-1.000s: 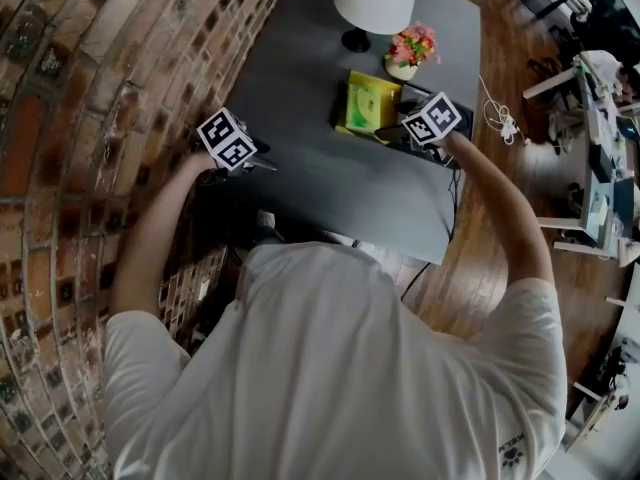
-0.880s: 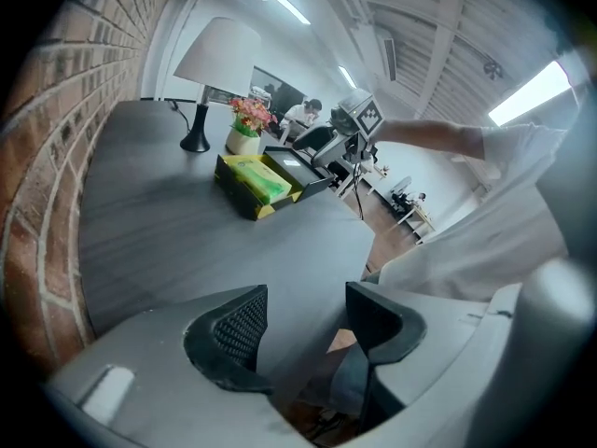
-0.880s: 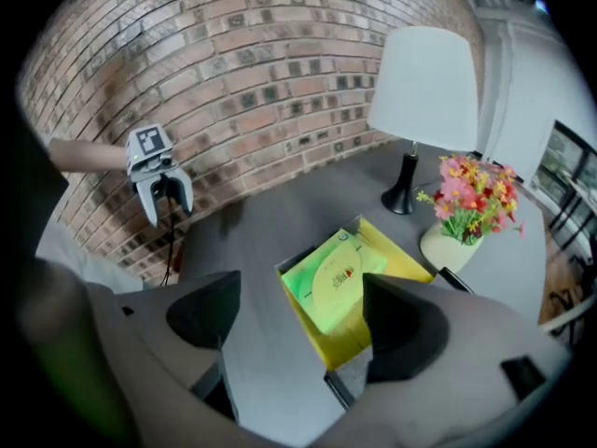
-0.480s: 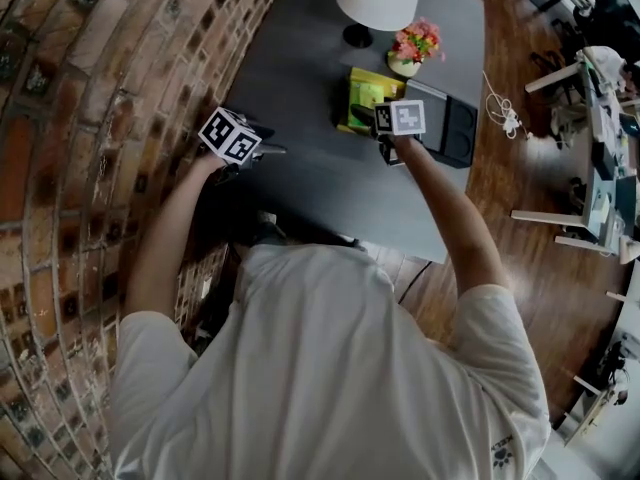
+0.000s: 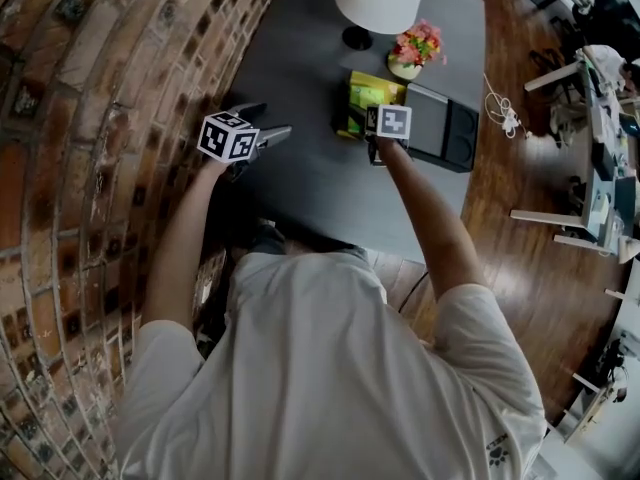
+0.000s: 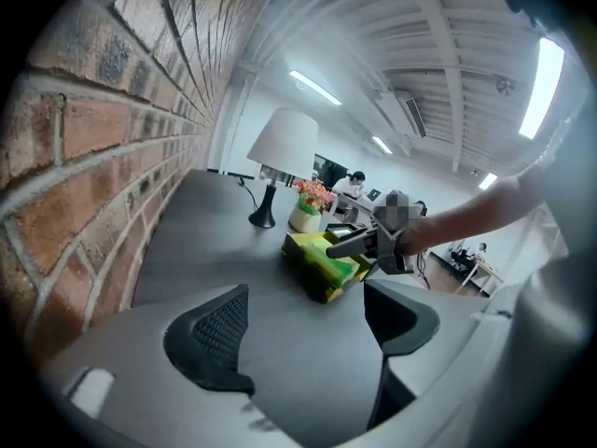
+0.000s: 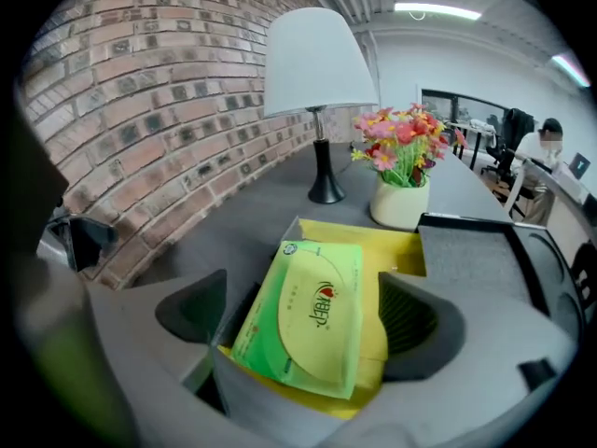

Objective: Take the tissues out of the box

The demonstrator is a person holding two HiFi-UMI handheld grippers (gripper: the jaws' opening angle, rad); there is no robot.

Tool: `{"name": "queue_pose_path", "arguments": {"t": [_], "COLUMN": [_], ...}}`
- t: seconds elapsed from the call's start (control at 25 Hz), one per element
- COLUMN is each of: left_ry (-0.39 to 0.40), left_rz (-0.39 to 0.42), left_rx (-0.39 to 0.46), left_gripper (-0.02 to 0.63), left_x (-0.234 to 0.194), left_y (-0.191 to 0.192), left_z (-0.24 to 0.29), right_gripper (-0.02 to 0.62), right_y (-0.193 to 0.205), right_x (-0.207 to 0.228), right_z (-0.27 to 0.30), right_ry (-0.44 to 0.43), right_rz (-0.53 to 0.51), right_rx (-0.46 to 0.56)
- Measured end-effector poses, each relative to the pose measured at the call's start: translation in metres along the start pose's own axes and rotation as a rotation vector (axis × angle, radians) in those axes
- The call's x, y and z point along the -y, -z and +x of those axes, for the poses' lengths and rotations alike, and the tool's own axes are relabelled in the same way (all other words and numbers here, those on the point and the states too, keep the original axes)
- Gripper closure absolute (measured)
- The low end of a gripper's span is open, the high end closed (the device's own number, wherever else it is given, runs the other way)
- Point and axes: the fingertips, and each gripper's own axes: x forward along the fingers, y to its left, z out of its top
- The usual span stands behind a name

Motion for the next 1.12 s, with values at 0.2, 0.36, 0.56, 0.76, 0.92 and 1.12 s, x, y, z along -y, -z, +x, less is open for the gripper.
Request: {"name": "queue_pose_path", "arguments": {"t": [0.2, 0.36, 0.56, 0.76, 0.92, 1.12], "left_ry": [-0.064, -0.122, -0.176, -0.242, -0.26, -0.268], "left_rz": [0.05, 0.112, 0.174, 0.278, 0.297, 0.237], "left_rx": [0.087, 0.15, 0.223, 0.286, 0.332, 0.394], "left_gripper": [0.196, 0.183, 0.173, 0.175, 0.175, 0.175], "left_x": [-0.009, -0.016, -0.023, -0.018, -0.009, -0.003], "left_y": [-0.016, -0.028, -0.042, -0.057, -0.067, -0.073], "left_z": [0.006, 0.006, 0.001, -0.006, -0.013, -0.021], "right_gripper": [0.077, 0.109, 0.109, 0.117, 0.161, 0.17], "right_y": [0.002, 0.012, 0.015, 0.035, 0.037, 0.017], "right_x": [0.0, 0.01, 0.009, 0.013, 0.008, 0.002], "right_z": [0.011, 0.016, 0.02, 0.023, 0.025, 0.019], "right_ry": [0.033, 0.085, 0.085, 0.104, 0.076, 0.047], "right_rz": [-0.041, -0.028, -0.037, -0.011, -0.022, -0.125], "right_rx": [-0.003, -0.051, -0.071, -0.164, -0.199, -0.111]}}
